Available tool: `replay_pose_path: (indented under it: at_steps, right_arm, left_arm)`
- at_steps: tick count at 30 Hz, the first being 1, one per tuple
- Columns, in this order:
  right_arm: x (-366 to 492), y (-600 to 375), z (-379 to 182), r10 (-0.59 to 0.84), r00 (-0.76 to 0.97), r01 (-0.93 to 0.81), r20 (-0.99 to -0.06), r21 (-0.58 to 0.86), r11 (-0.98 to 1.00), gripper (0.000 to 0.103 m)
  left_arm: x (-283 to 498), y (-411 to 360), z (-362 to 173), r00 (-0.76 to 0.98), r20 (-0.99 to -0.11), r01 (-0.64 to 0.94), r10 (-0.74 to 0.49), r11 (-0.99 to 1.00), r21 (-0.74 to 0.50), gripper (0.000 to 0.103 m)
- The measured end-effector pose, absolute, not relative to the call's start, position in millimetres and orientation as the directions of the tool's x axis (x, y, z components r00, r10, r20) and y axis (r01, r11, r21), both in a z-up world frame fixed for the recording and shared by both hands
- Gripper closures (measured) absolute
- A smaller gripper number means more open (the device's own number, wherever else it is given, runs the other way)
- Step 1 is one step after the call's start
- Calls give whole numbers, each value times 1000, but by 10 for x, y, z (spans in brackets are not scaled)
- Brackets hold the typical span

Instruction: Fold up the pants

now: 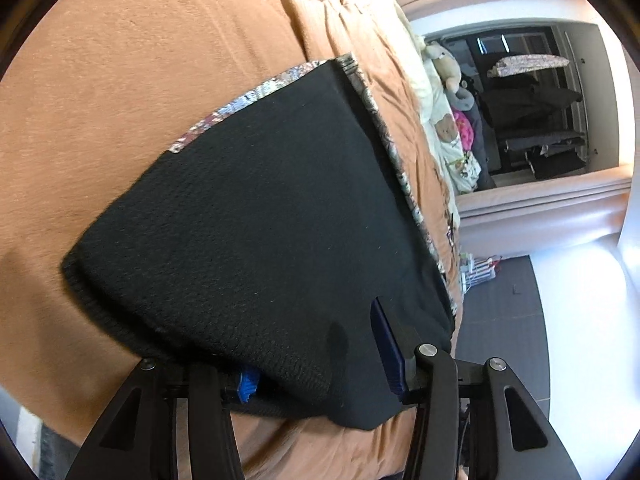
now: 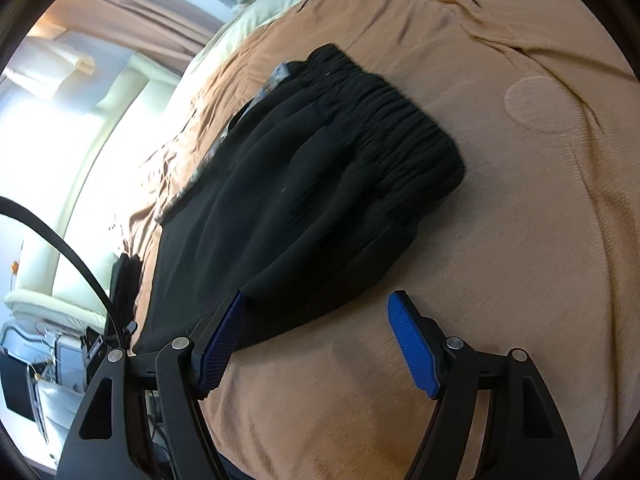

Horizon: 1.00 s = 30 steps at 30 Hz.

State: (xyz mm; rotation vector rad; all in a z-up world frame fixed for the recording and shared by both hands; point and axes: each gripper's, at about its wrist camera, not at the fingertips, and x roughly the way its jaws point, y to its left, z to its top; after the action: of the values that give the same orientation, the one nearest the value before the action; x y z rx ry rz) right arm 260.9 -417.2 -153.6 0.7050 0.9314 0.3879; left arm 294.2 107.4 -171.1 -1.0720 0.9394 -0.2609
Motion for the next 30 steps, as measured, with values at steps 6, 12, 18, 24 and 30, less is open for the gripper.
replay_pose_path:
  at_steps: [6, 12, 18, 24, 30]
  right_arm:
    - [2525, -4364, -1587, 577, 591, 17, -564, 724, 690, 31]
    - [2500, -4379, -1628, 588, 593, 7, -550, 734, 679, 31]
    - [2597, -4416, -1587, 582, 592, 12, -557, 728, 685, 31]
    - [2671, -4434, -1614, 613, 577, 1, -539, 752, 659, 36]
    - [2776, -4404, -1615, 621, 568, -8, -541, 750, 661, 74]
  left_arm:
    - [2886, 885, -1705, 600, -489, -202, -634, 471, -859, 52]
    - [2849, 669, -1661, 586, -472, -146, -659, 486, -861, 52]
    - [2933, 675, -1578, 618, -469, -100, -631, 528, -843, 52]
    - [2969, 586, -1613, 609, -476, -100, -634, 534, -840, 52]
    - [2913, 519, -1671, 574, -465, -109, -674, 500, -859, 71]
